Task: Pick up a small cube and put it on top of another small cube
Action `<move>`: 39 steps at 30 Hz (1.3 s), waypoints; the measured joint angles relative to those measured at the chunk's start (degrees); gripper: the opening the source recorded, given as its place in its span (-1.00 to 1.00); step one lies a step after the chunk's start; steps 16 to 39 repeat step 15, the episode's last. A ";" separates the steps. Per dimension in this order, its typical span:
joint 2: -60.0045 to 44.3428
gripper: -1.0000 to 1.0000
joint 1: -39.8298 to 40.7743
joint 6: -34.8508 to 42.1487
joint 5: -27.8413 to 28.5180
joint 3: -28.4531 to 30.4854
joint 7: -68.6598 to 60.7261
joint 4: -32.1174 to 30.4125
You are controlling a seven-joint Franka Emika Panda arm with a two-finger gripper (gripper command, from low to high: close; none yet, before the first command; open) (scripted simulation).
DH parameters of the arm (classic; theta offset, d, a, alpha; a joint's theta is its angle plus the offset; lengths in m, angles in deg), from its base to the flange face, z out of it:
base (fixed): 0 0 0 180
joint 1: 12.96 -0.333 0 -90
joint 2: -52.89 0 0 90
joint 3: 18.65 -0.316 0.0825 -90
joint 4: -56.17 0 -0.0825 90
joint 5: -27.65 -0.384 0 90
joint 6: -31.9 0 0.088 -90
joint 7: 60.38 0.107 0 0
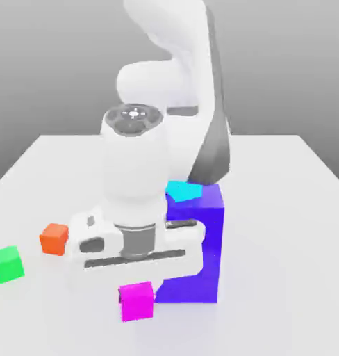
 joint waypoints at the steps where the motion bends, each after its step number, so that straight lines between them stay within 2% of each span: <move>1: 0.63 -1.00 1.35 0.05 -0.30 1.77 1.53 -0.61; 7: 3.72 -1.00 11.78 0.11 -2.44 12.23 10.58 -3.83; 9: 0.69 -1.00 16.04 -1.69 -7.88 13.51 10.52 -3.39; 12: -5.97 -1.00 21.94 -6.18 -17.20 9.26 5.93 -2.43; 13: -7.04 1.00 22.84 -6.97 -18.61 8.34 5.06 -2.31; 39: -7.04 1.00 22.84 -6.97 -18.61 8.34 5.06 -2.31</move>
